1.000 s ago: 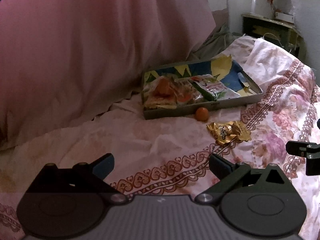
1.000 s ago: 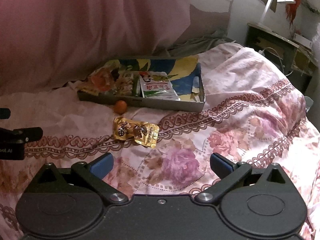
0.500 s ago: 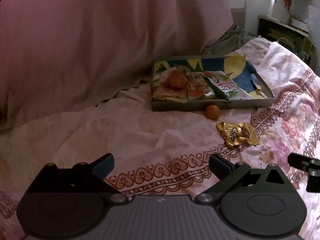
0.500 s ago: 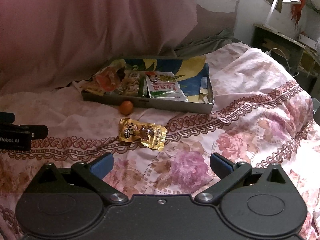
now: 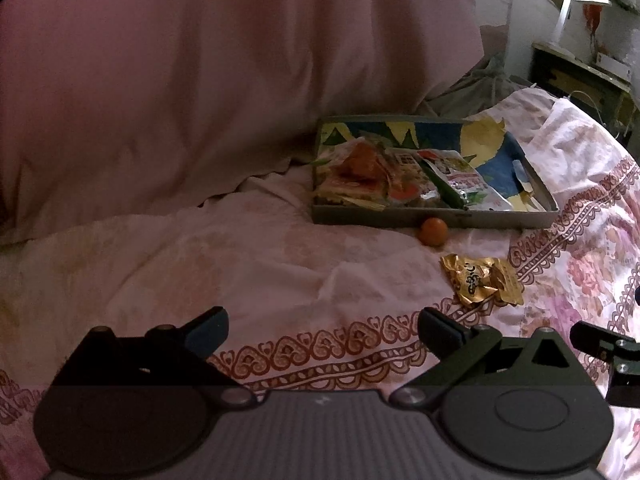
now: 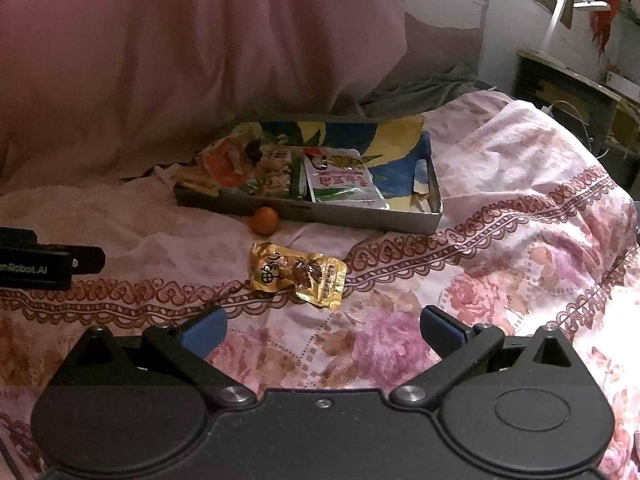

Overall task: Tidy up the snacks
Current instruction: 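Lower right tool toward gold foil wrapper while left tool lowers toward small orange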

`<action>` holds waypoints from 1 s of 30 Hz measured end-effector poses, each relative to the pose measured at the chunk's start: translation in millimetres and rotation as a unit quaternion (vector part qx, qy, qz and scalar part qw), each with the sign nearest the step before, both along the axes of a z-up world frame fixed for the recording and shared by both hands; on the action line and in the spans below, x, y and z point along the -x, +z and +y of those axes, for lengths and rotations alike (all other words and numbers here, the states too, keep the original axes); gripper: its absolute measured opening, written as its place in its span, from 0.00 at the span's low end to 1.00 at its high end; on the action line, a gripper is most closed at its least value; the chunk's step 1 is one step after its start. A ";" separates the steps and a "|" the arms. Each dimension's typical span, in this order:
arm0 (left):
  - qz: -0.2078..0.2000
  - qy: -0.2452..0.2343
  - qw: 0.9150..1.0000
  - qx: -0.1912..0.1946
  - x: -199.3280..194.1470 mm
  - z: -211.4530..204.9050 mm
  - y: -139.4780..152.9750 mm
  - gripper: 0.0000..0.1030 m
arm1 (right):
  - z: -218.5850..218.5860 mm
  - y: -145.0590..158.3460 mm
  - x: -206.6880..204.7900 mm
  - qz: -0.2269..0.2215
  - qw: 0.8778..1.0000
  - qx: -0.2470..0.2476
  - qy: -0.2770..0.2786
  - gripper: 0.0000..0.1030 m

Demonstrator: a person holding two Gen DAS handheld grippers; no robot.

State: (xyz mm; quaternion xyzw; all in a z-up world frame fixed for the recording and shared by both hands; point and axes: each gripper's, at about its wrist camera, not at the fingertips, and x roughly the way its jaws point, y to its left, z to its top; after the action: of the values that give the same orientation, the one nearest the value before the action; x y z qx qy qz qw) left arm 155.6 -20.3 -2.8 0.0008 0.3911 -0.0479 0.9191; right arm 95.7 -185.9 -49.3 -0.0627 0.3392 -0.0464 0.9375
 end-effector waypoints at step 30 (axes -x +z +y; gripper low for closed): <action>-0.028 -0.002 1.000 -0.010 -19.2 -12.3 -2.9 1.00 | -12.3 10.8 -16.2 -0.034 0.999 -0.002 -0.010 0.99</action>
State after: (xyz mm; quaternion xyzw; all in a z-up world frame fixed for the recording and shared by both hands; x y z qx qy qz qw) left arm 174.9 -32.6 -5.7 0.0120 0.3660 -0.0459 0.9294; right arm 111.9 -198.3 -38.5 -0.0553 0.3074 -0.0575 0.9482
